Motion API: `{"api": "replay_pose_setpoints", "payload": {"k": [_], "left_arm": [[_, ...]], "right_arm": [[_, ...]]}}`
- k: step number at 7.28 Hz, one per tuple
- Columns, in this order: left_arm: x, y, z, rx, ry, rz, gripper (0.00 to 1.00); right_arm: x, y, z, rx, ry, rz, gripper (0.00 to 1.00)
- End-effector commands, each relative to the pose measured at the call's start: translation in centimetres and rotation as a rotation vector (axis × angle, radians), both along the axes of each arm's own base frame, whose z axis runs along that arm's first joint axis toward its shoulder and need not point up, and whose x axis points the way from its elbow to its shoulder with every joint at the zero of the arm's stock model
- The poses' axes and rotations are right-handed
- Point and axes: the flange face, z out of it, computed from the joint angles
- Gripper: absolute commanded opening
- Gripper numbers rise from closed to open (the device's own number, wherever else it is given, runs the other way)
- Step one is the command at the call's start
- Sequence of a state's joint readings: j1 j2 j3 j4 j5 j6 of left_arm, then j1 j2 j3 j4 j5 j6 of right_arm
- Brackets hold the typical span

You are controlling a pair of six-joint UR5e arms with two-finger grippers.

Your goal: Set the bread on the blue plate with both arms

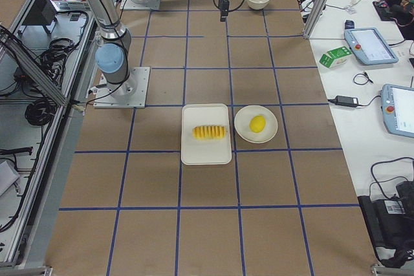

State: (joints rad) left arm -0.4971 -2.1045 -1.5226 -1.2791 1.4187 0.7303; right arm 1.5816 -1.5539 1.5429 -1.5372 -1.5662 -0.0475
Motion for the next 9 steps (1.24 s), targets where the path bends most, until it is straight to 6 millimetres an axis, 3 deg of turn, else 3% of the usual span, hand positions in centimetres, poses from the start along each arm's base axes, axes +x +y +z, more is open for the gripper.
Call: {"api": "replay_pose_setpoints", "payload": {"k": [1,5,6,9], "left_arm": [[-0.3,-0.2,0.9,-0.007,-0.013,-0.004,0.00],[0.5,-2.1,4.8,-0.045,-0.080,-0.029,0.00],[-0.7,-3.4,6.6,-0.052,-0.108,-0.059,0.00],[-1.3,-3.3,9.2,-0.035,-0.164,-0.079,0.00]], "right_arm": [[0.0,0.0,0.0,0.000,0.000,0.000,1.00],[0.0,0.0,0.0,-0.001,0.000,0.002,1.00],[0.0,0.0,0.0,-0.001,0.000,0.002,1.00],[0.0,0.0,0.0,0.000,0.000,0.002,1.00]]}}
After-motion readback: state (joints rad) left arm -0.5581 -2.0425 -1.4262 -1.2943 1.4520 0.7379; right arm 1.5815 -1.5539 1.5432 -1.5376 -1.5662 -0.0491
